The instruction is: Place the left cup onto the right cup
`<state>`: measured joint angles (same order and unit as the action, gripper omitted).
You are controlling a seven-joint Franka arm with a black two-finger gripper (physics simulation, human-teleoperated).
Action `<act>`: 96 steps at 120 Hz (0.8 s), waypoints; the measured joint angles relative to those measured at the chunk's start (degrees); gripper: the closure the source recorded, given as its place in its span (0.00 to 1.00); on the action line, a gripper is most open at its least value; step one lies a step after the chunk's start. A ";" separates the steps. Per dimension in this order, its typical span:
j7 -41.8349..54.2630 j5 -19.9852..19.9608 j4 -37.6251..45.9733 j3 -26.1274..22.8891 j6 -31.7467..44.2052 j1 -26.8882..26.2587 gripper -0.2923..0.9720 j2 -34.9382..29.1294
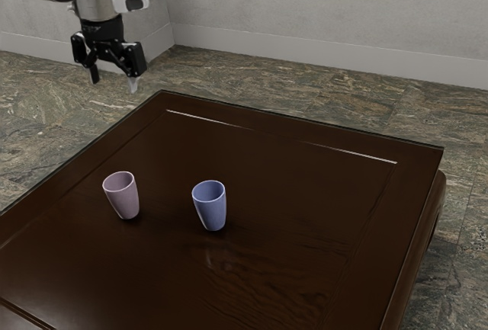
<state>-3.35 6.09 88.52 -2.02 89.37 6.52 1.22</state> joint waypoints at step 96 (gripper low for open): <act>2.73 0.88 11.16 0.61 13.50 -2.65 0.23 2.49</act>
<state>-0.62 6.97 99.68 -1.41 102.87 3.87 3.71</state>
